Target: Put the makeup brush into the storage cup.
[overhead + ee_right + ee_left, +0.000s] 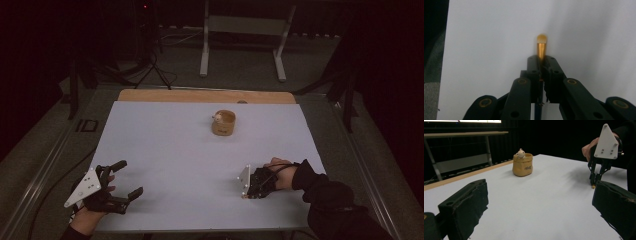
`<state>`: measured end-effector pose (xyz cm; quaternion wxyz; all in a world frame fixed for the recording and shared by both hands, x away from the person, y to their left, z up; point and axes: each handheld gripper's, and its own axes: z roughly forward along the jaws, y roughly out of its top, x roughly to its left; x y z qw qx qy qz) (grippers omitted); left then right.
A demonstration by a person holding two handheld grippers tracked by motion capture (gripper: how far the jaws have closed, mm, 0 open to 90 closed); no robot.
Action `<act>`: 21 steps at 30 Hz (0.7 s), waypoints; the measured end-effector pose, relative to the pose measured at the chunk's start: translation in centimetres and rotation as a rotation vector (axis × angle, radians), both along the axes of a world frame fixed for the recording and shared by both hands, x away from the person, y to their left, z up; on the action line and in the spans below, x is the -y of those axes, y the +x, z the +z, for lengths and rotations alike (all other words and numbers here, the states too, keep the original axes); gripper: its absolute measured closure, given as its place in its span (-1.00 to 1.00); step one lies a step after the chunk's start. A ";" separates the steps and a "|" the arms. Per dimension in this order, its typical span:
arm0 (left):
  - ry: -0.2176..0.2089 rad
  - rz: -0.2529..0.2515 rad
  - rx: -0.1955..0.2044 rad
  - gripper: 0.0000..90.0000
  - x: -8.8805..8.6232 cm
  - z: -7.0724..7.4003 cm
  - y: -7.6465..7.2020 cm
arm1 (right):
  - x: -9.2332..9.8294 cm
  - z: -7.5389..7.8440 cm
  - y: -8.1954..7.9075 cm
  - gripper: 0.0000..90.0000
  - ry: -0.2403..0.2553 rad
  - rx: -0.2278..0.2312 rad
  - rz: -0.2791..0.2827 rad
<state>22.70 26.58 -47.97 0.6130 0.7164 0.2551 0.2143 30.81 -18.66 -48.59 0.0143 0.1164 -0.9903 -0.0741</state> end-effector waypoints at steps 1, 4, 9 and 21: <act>0.001 0.000 0.001 -0.96 0.0 0.0 0.0 | -0.1 0.0 0.1 0.86 -0.005 -0.010 -0.006; -0.003 0.002 0.002 -0.96 0.0 0.0 0.0 | -0.1 0.2 0.3 0.86 -0.008 -0.027 -0.012; -0.002 0.000 0.001 -0.96 0.1 0.0 0.0 | 0.1 1.0 0.6 0.86 0.004 -0.014 -0.048; -0.003 -0.001 0.001 -0.96 0.0 0.0 0.0 | 0.3 3.0 2.2 0.86 0.037 -0.047 -0.213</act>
